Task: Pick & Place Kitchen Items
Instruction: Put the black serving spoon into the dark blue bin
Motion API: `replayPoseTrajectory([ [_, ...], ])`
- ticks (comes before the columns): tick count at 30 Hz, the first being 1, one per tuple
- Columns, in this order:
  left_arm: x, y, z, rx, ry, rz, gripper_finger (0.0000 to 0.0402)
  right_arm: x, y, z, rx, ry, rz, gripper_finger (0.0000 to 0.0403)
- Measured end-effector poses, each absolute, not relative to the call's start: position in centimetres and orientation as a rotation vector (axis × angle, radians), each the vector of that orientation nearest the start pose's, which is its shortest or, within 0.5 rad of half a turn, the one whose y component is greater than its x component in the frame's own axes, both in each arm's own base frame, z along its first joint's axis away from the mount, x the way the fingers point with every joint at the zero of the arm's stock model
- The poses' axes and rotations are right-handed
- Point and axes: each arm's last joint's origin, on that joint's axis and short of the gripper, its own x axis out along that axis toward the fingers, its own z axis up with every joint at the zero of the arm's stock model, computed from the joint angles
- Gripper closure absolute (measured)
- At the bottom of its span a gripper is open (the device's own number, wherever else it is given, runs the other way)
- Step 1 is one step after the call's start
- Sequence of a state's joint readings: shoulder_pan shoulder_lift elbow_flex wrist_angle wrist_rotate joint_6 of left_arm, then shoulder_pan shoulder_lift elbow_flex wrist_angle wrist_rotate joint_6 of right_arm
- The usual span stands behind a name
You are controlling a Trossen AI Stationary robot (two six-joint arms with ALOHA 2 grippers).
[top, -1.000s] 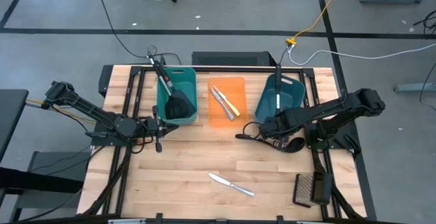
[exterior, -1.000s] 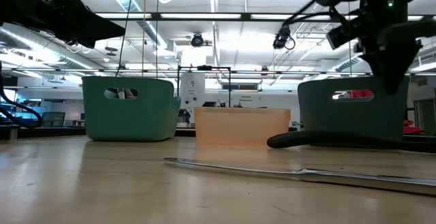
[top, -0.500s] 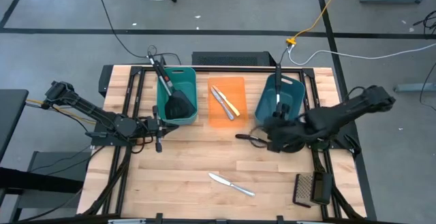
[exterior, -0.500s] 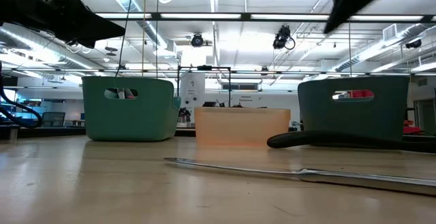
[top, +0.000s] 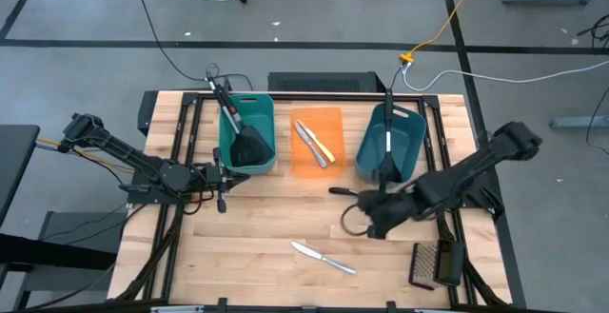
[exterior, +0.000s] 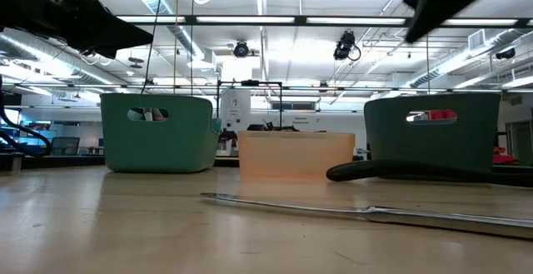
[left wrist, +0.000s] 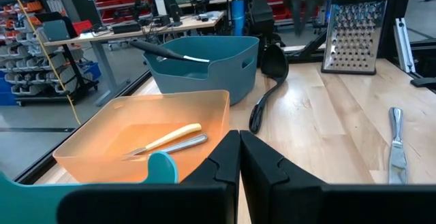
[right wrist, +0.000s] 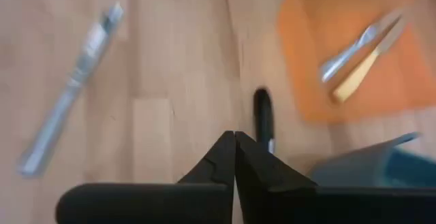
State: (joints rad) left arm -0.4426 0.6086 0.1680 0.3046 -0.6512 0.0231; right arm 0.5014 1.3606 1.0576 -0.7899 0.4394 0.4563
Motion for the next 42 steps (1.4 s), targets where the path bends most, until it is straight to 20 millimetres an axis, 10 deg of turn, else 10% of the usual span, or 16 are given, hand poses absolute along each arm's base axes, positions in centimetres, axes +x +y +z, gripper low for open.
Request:
replayPoseTrajectory([
  [9,13.5,-4.4,19.2,0.085,0.118,0.208,0.0386,26.7,11.4,20.0,-0.062,1.178,-0.277,0.0299],
  [19,13.4,-4.4,19.2,0.086,0.118,0.207,0.0386,28.3,9.4,18.0,-0.126,1.264,-0.27,0.0182],
  [42,13.4,-4.4,19.1,0.099,0.127,0.207,0.0386,30.3,6.2,15.6,-0.177,1.34,-0.292,0.0197],
])
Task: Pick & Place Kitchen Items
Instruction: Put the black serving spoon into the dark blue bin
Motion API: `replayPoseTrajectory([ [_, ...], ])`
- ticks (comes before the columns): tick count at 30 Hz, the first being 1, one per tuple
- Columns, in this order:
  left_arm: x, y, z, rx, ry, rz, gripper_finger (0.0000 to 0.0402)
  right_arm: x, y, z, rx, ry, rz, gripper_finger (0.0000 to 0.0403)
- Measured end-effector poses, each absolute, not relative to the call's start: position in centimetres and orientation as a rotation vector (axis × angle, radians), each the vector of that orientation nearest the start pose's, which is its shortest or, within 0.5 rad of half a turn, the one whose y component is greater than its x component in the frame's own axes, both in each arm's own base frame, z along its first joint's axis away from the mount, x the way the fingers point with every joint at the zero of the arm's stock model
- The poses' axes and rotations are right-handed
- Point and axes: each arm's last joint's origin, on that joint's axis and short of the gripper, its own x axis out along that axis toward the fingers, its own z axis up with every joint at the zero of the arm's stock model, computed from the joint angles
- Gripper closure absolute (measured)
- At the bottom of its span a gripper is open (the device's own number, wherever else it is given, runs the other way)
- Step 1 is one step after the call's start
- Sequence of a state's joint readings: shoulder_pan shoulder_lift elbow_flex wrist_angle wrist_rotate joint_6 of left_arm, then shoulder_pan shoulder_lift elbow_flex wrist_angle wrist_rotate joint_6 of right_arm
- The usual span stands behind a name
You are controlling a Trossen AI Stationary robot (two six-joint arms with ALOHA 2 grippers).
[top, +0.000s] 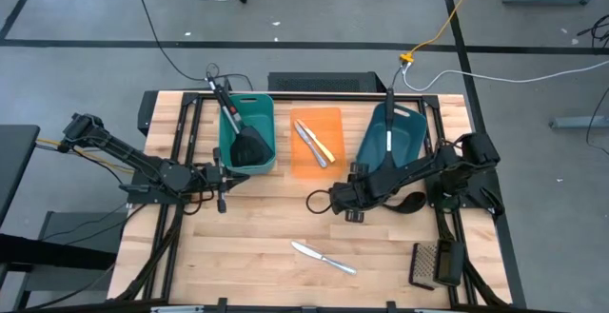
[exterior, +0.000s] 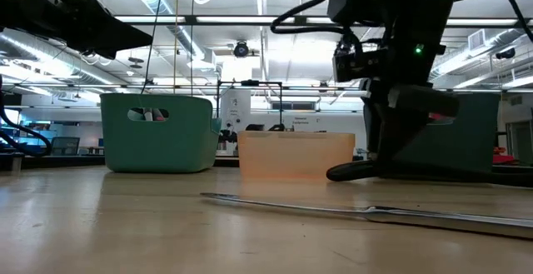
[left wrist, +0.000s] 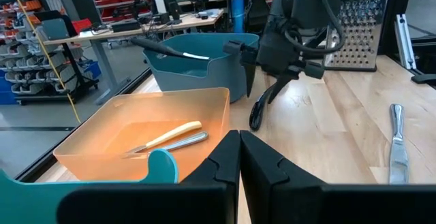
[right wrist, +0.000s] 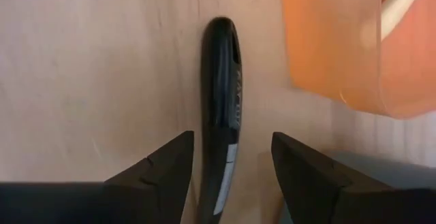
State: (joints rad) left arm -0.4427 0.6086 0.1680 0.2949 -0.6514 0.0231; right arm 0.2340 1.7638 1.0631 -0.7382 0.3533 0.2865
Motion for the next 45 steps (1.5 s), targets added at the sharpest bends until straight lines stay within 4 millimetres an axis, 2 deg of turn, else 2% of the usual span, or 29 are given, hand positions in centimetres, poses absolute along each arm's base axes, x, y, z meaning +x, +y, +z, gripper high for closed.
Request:
replayPoseTrajectory([
  [8,13.4,-4.4,19.1,0.098,0.125,0.207,0.0386,30.1,6.3,15.3,-0.111,1.375,-0.253,0.0198],
  [20,13.4,-4.4,19.1,0.097,0.125,0.207,0.0386,30.3,5.8,15.3,-0.14,1.371,-0.251,0.0198],
  [30,13.4,-4.4,19.1,0.098,0.126,0.207,0.0386,30.9,5.7,13.5,-0.11,1.429,-0.203,0.0198],
  [35,13.4,-4.4,19.1,0.099,0.126,0.207,0.0386,30.9,6.0,13.4,-0.073,1.437,-0.171,0.0199],
  [38,13.4,-4.4,19.1,0.102,0.127,0.207,0.0386,30.8,6.4,13.5,-0.067,1.426,-0.166,0.0216],
  [43,13.4,-4.4,19.1,0.102,0.126,0.207,0.0386,30.8,6.6,13.5,-0.047,1.422,-0.158,0.0302],
  [45,13.4,-4.4,19.1,0.102,0.126,0.207,0.0386,30.8,6.6,13.5,-0.04,1.421,-0.166,0.0313],
])
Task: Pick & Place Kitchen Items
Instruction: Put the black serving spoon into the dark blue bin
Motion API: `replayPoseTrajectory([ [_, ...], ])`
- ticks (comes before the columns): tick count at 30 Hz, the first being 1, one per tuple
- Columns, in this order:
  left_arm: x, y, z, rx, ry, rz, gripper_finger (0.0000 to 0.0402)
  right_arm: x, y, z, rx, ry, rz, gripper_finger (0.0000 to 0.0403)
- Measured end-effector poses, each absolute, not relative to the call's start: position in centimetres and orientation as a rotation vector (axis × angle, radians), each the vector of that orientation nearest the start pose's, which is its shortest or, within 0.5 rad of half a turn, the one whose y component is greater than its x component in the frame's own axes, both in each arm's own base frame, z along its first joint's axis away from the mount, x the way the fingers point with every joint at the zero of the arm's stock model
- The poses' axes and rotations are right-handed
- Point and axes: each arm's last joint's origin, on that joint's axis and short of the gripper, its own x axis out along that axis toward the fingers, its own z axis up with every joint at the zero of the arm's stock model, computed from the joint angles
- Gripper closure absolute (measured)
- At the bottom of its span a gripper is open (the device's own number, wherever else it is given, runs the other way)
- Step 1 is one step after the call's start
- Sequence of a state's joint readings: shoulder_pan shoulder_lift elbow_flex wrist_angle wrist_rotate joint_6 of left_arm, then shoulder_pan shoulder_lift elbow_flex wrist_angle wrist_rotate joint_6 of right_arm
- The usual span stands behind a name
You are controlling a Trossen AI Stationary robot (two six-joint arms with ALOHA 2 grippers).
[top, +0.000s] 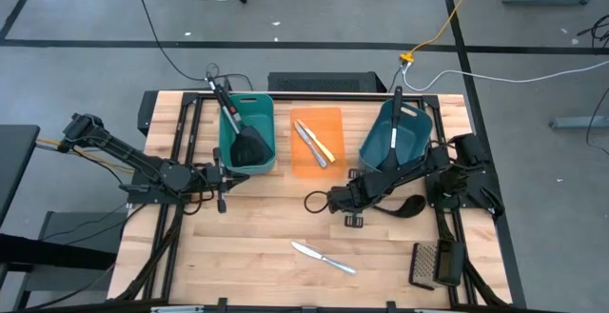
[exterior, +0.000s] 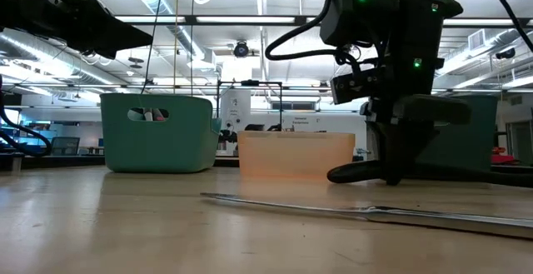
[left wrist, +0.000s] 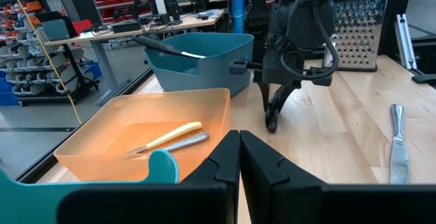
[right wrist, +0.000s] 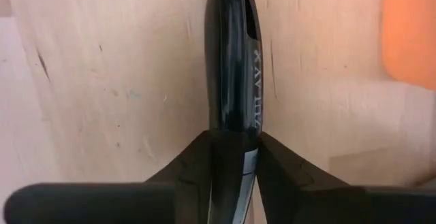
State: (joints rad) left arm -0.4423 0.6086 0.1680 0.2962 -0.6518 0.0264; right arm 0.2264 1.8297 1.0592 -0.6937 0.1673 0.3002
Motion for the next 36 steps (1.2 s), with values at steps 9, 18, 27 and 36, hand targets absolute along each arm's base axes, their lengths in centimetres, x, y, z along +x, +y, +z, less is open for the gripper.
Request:
replayPoseTrajectory([
  [9,13.4,-4.4,19.1,0.099,0.126,0.207,0.0386,30.8,8.5,15.8,0.005,1.353,-0.05,0.0313],
  [18,13.4,-4.4,19.1,0.098,0.126,0.207,0.0386,29.6,10.5,22.8,-0.039,0.982,-0.047,0.0313],
  [27,13.4,-4.4,19.1,0.088,0.124,0.208,0.0386,28.0,12.0,26.9,-0.057,0.755,0.015,0.0313],
  [36,13.4,-4.4,19.1,0.089,0.124,0.207,0.0386,26.5,11.9,32.6,-0.027,0.406,0.079,0.0313],
])
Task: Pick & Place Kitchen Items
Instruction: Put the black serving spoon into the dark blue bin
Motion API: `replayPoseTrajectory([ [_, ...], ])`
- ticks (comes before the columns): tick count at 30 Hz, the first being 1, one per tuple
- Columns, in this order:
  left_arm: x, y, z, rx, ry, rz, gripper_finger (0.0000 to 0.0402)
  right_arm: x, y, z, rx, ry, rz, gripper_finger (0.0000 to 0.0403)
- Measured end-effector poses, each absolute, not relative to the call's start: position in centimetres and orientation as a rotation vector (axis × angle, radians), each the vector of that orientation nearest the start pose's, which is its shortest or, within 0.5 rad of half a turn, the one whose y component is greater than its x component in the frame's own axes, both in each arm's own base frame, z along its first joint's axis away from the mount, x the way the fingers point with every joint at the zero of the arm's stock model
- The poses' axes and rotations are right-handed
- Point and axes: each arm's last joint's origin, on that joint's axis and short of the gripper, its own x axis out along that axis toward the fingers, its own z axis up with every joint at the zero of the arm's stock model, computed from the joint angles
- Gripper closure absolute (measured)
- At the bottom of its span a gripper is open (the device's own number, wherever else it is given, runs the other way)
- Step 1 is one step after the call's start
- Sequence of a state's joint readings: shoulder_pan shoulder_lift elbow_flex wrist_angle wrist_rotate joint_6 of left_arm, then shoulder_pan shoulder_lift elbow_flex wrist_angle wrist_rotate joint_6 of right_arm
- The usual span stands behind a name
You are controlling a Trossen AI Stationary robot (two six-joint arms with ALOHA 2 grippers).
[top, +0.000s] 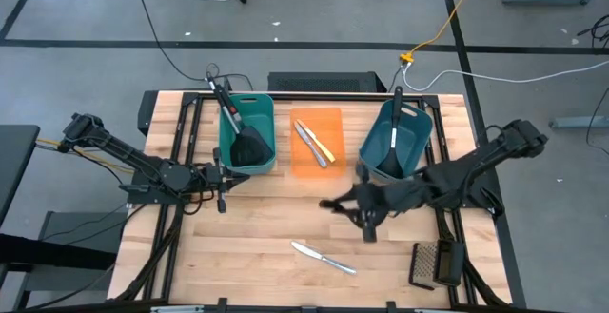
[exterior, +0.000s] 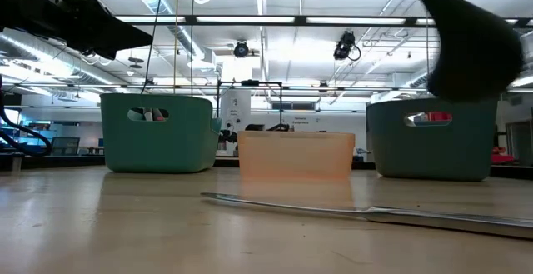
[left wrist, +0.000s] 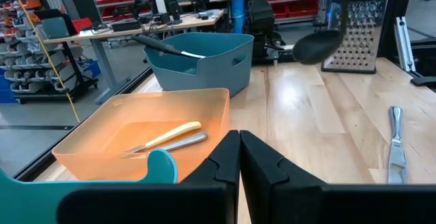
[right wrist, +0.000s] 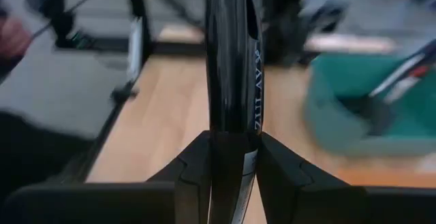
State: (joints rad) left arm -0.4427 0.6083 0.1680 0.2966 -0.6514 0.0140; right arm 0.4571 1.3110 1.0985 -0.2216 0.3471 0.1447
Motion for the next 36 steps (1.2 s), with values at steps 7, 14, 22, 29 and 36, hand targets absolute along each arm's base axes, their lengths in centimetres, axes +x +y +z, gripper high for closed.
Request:
replayPoseTrajectory([
  [7,13.4,-4.4,19.1,0.089,0.125,0.207,0.0386,23.7,9.7,36.3,-0.06,0.246,-0.047,0.0313],
  [14,13.4,-4.4,19.1,0.089,0.124,0.207,0.0386,20.6,8.3,38.1,-0.067,0.163,-0.067,0.0313],
  [22,13.4,-4.4,19.1,0.09,0.125,0.207,0.0386,15.5,5.8,35.7,0.028,0.027,-0.093,0.0313],
  [29,13.4,-4.4,19.1,0.09,0.125,0.207,0.0386,12.3,4.3,32.9,0.085,-0.076,-0.094,0.0313],
  [36,13.4,-4.4,19.1,0.089,0.124,0.207,0.0386,12.1,4.2,32.2,0.088,-0.084,-0.091,0.0313],
])
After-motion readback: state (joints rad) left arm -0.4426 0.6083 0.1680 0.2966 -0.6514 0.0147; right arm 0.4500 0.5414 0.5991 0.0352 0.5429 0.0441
